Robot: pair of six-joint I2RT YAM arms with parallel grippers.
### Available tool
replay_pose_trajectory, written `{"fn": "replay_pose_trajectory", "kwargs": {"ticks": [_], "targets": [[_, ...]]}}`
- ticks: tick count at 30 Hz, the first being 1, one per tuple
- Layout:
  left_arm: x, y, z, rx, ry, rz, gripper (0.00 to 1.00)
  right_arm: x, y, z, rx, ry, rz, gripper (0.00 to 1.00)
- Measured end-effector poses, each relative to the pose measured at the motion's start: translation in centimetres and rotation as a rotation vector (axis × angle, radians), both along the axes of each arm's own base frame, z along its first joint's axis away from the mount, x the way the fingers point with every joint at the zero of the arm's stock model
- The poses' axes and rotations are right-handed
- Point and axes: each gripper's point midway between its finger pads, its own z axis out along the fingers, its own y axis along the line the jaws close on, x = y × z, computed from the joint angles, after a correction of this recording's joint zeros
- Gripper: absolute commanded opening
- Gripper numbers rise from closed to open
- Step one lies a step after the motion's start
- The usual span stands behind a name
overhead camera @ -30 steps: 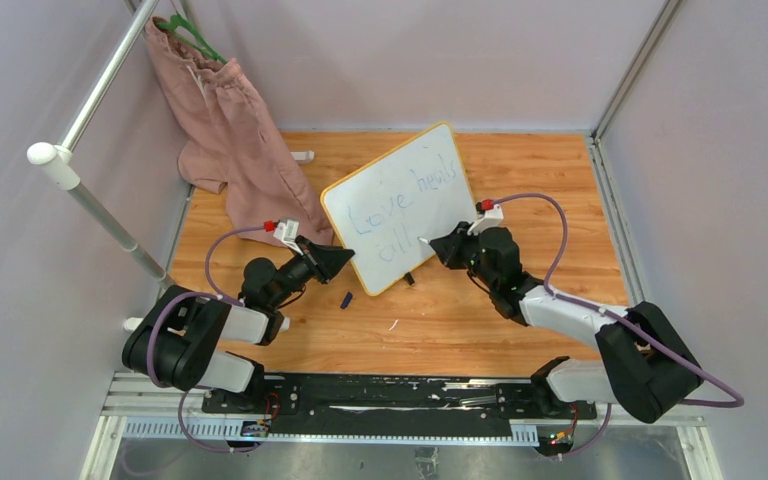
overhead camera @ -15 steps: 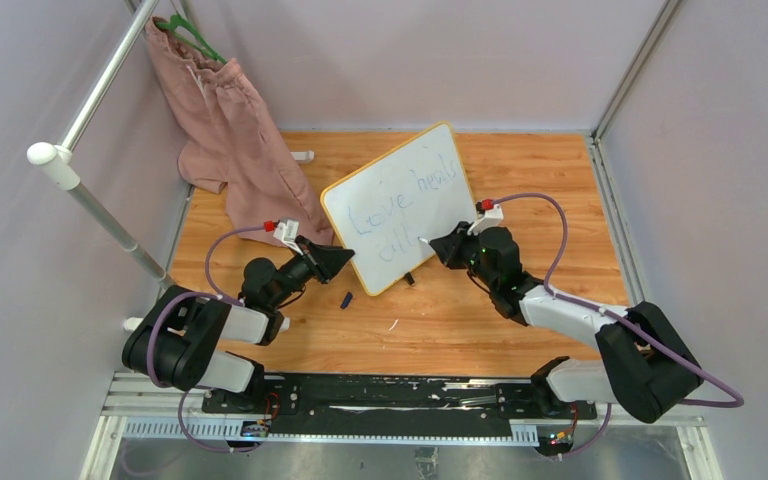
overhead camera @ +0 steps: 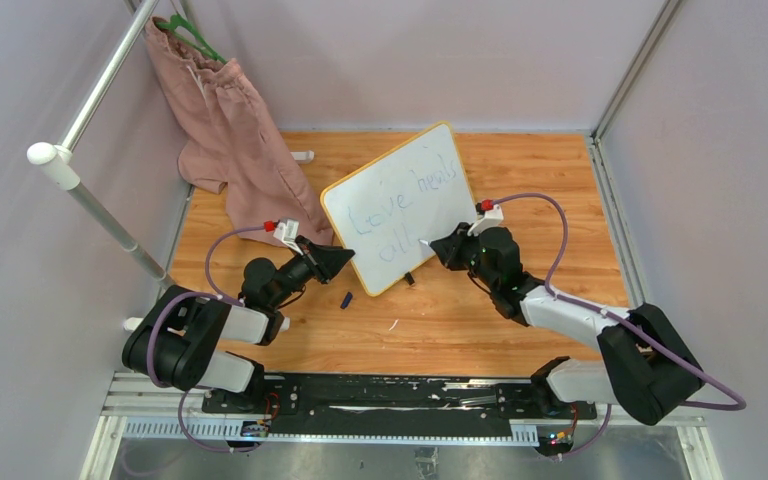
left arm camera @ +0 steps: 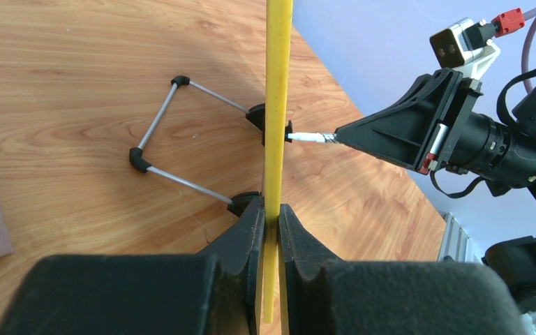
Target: Write a sentence on the whiteboard
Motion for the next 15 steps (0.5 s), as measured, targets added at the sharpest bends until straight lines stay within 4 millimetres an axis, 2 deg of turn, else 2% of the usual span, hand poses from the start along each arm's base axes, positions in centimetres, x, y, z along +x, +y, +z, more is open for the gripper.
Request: {"fn": "replay_pose_trajectory", "kwargs": {"ticks": [6, 15], "targets": [[0.0, 0.0, 0.0, 0.000, 0.001, 0.000, 0.00, -0.1, -0.1, 0.4, 0.002, -0.004, -0.001, 0.00], [0.0, 0.0, 0.0, 0.000, 0.001, 0.000, 0.00, -0.4, -1.0, 4.5, 0.054, -0.100, -0.013, 0.00]]}}
